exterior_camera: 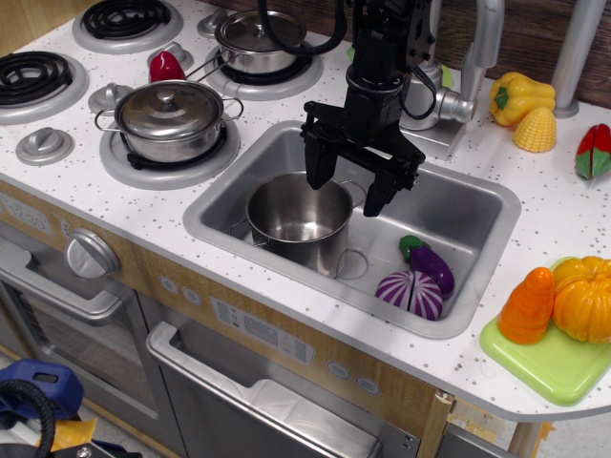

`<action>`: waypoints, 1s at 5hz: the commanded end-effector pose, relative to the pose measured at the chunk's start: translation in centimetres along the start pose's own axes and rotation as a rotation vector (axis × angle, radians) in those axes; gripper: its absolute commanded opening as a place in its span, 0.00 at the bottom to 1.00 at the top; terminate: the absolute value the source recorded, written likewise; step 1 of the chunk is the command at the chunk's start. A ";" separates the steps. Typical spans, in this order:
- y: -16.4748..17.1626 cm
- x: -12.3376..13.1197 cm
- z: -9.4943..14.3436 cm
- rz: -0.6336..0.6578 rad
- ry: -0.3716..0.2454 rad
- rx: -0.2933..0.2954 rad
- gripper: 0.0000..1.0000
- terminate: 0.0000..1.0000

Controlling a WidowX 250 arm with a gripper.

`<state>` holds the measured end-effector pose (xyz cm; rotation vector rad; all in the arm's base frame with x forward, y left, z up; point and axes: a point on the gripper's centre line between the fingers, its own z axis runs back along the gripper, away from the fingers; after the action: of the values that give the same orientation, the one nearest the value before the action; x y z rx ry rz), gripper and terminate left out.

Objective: Pick up pot from sink

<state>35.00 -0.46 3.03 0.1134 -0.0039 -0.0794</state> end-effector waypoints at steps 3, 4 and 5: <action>0.4 0.1 -3.3 0.007 -0.056 -0.025 1.00 0.00; 0.8 0.0 -4.9 0.006 -0.092 -0.036 1.00 0.00; 0.7 -0.1 -6.2 0.023 -0.108 -0.046 1.00 0.00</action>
<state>34.45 0.60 -4.09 0.0628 -0.0763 -0.0614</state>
